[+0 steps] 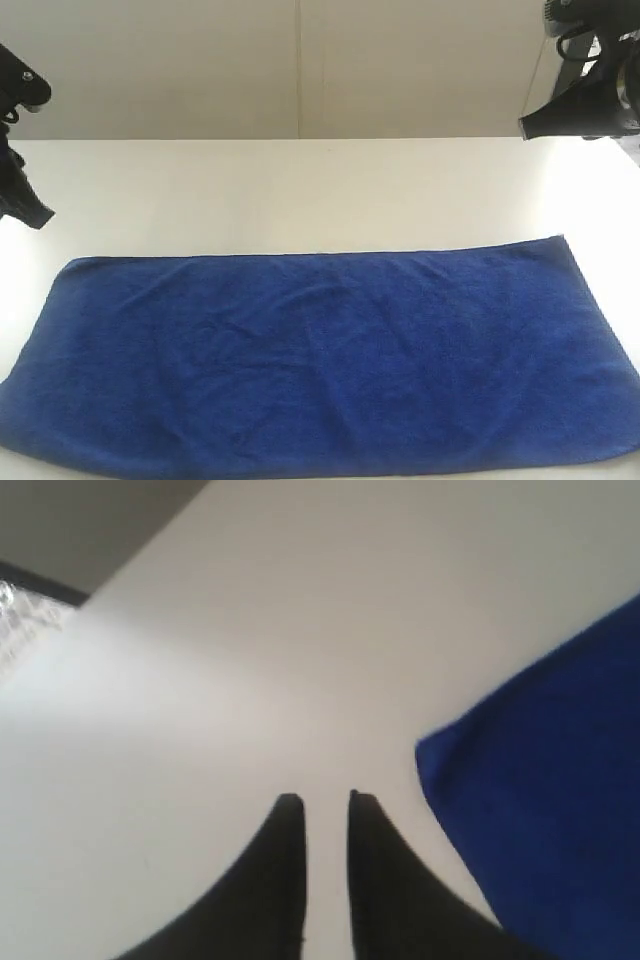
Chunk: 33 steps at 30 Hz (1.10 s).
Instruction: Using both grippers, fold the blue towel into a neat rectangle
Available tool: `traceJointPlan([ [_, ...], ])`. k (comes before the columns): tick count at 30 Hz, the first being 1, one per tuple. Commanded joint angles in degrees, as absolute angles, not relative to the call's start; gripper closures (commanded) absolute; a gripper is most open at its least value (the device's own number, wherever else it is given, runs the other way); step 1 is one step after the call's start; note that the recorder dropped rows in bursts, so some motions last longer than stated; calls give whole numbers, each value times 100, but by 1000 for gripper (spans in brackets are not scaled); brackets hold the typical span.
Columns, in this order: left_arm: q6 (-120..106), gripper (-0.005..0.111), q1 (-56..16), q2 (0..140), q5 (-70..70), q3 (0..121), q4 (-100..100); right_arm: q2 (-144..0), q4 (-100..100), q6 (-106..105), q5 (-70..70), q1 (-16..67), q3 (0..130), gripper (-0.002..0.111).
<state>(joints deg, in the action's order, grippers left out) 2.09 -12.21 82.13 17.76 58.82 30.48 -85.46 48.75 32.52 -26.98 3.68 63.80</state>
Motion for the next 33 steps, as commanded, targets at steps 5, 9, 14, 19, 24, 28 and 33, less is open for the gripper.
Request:
traceJointPlan([
  [5, -1102, 107, -1209, 8072, 4106, 5895, 495, -8326, -1739, -3155, -3951, 444, 6392, 108],
  [9, -1850, 107, -1209, 8072, 4783, 5870, -635, -8667, -3438, -4739, -4851, 786, 6392, 108],
  [14, -1431, 107, -1209, 7966, 5005, 5683, -719, -9166, -3784, -4793, -4522, 1891, 6392, 108],
  [19, -507, 107, -1209, 7463, 4247, 4855, -380, -9944, -3784, -4782, -3433, 3321, 6723, 108],
  [24, 142, 107, -1209, 7089, 2673, 3670, -380, -11111, -3797, -4618, -3268, 3949, 7605, 108],
  [28, 778, 107, -1041, 6590, 1046, 2909, -459, -11507, -3797, -4618, -3000, 3973, 7668, 108],
  [33, 628, 107, -811, 5838, 930, 2799, -1623, -11586, -3797, -4618, -2764, 3973, 7668, 108],
])
